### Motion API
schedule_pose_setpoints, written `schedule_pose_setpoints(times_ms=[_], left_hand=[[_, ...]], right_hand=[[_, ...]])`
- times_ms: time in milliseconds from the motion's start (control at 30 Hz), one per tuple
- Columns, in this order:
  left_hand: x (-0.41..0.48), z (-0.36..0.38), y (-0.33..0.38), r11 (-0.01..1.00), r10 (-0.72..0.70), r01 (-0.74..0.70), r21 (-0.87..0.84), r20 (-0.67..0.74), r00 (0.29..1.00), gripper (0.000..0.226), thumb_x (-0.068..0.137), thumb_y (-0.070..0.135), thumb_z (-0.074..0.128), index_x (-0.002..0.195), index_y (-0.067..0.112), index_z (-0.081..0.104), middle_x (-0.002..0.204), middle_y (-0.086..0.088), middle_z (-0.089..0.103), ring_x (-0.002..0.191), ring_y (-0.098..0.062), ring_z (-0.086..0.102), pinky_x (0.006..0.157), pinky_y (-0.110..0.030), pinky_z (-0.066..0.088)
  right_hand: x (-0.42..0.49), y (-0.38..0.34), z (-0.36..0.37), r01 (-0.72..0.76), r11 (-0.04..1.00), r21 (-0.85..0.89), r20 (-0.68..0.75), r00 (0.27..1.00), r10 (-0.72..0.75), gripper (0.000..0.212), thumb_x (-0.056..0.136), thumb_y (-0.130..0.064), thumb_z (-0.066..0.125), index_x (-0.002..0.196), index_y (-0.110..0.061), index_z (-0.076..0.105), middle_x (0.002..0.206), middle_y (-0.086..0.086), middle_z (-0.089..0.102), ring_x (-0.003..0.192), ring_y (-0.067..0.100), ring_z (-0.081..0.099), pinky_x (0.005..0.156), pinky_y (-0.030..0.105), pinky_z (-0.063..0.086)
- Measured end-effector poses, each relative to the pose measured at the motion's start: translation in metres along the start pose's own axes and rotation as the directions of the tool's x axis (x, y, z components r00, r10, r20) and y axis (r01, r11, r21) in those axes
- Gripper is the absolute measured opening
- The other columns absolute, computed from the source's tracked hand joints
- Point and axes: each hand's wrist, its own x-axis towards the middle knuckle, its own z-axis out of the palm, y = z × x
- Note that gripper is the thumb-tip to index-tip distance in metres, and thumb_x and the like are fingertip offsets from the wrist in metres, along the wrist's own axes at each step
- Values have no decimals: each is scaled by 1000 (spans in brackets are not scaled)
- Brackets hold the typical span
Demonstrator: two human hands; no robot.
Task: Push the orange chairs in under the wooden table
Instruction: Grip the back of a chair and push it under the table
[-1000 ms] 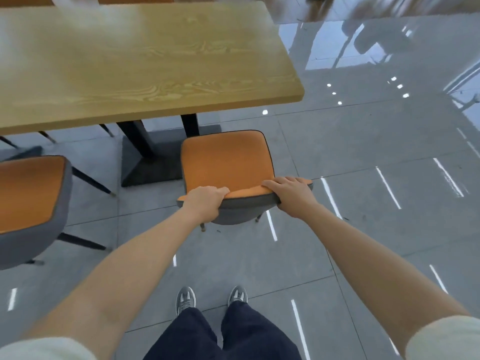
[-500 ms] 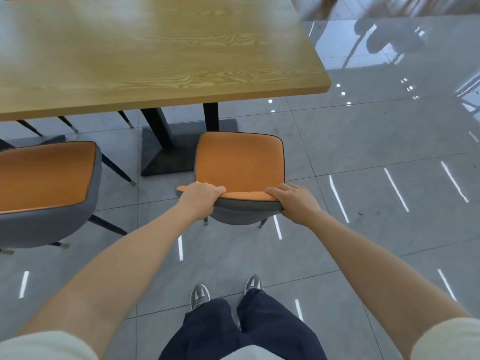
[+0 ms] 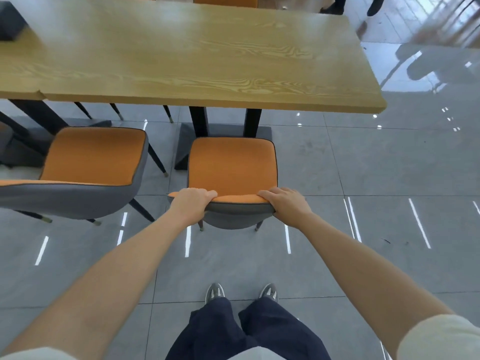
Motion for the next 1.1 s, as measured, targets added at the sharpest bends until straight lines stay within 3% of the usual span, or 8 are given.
schedule_pose_setpoints(times_ms=[333, 500, 667, 900, 1100], left_hand=[[15, -9, -43, 998, -51, 49, -39, -57, 997, 31, 82, -2, 42, 104, 16, 54, 100, -7, 66, 88, -27, 60, 74, -34, 42], [26, -17, -66, 997, -72, 70, -33, -63, 995, 45, 83, -1, 45, 119, 25, 53, 112, -3, 64, 101, -25, 59, 87, -38, 45], [25, -16, -69, 997, -52, 49, -52, -58, 997, 48, 84, -1, 48, 124, 25, 51, 119, -3, 63, 106, -25, 58, 91, -39, 44], [25, -15, -65, 999, -44, 42, -35, -82, 996, 50, 86, 0, 50, 130, 23, 45, 123, -3, 56, 115, -22, 50, 93, -37, 41], [27, -12, -66, 996, -59, 62, 70, -41, 997, 60, 87, 3, 54, 139, 25, 33, 148, -8, 35, 136, -25, 31, 110, -41, 29]], right_hand=[[52, -14, -12, 19, 1000, -24, 3, 1000, -19, 54, 88, -4, 52, 133, -30, 36, 127, 3, 52, 109, 29, 52, 93, 41, 42], [73, -24, -15, 37, 999, -10, -4, 999, -37, 54, 85, -5, 57, 130, -28, 37, 124, 4, 52, 106, 29, 52, 89, 40, 43], [75, -25, -14, 24, 1000, -4, 0, 1000, -24, 52, 86, -6, 56, 129, -30, 38, 124, 3, 53, 104, 27, 51, 85, 38, 44], [69, -32, -16, -53, 999, 4, -14, 999, 53, 50, 87, -7, 56, 128, -30, 39, 126, 1, 53, 108, 26, 50, 91, 40, 41], [64, -40, -17, -152, 988, -40, -48, 988, 150, 44, 87, -5, 50, 124, -26, 40, 121, 4, 55, 109, 28, 48, 93, 40, 38]])
